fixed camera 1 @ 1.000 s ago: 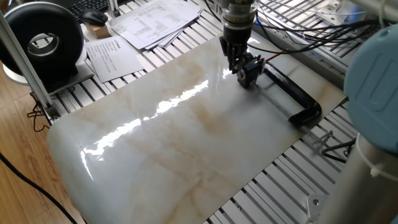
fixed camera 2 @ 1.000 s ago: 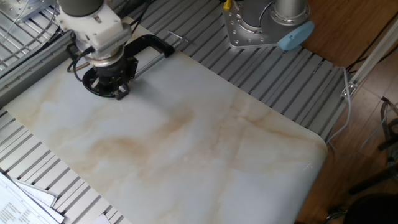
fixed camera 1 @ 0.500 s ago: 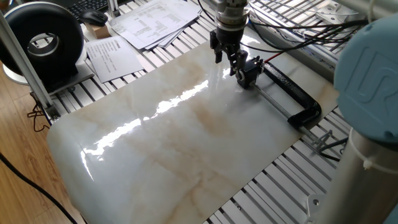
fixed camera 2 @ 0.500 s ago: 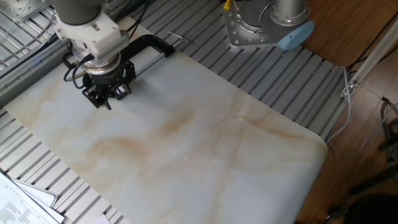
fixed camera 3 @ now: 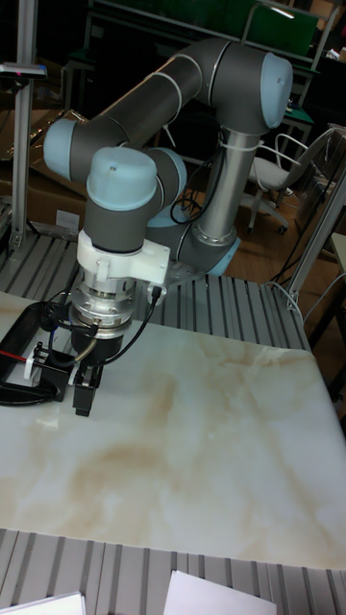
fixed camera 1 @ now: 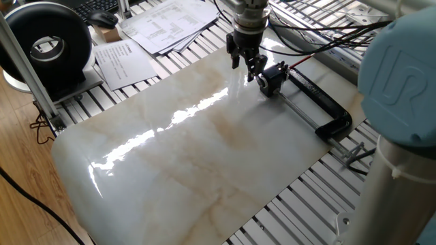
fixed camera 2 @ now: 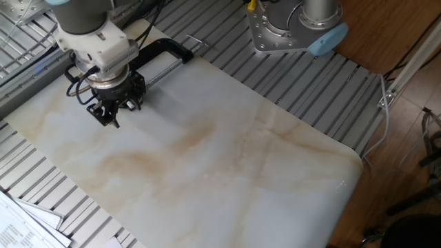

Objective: Sharpen the pencil with a pencil sharpener

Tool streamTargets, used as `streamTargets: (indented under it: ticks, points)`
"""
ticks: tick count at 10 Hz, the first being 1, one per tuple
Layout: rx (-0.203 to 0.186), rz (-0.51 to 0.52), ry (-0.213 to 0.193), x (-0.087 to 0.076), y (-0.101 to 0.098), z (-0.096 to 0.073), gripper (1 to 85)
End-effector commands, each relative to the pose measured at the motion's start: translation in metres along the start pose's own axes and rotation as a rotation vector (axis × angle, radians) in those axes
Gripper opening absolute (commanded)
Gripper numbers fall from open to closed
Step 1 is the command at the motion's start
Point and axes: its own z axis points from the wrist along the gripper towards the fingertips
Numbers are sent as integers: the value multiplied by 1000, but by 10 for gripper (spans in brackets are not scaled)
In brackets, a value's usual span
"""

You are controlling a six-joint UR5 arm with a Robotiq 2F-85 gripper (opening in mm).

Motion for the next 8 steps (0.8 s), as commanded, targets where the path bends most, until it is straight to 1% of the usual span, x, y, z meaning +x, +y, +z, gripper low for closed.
streamTargets:
  ticks: [1,2,3,4,5,6,7,8]
  points:
    - [9,-3,-33,-2,-6,15,620]
    - [10,0,-33,-4,-6,19,623]
    - [-1,23,-32,-6,-3,20,627]
    - [-13,40,-32,-6,2,14,633]
    - [-24,53,-29,-7,7,5,637]
    - [-47,83,-38,-11,17,-5,640]
    - [-56,102,-32,-13,27,-17,643]
    - [-52,113,-9,-10,32,-28,643]
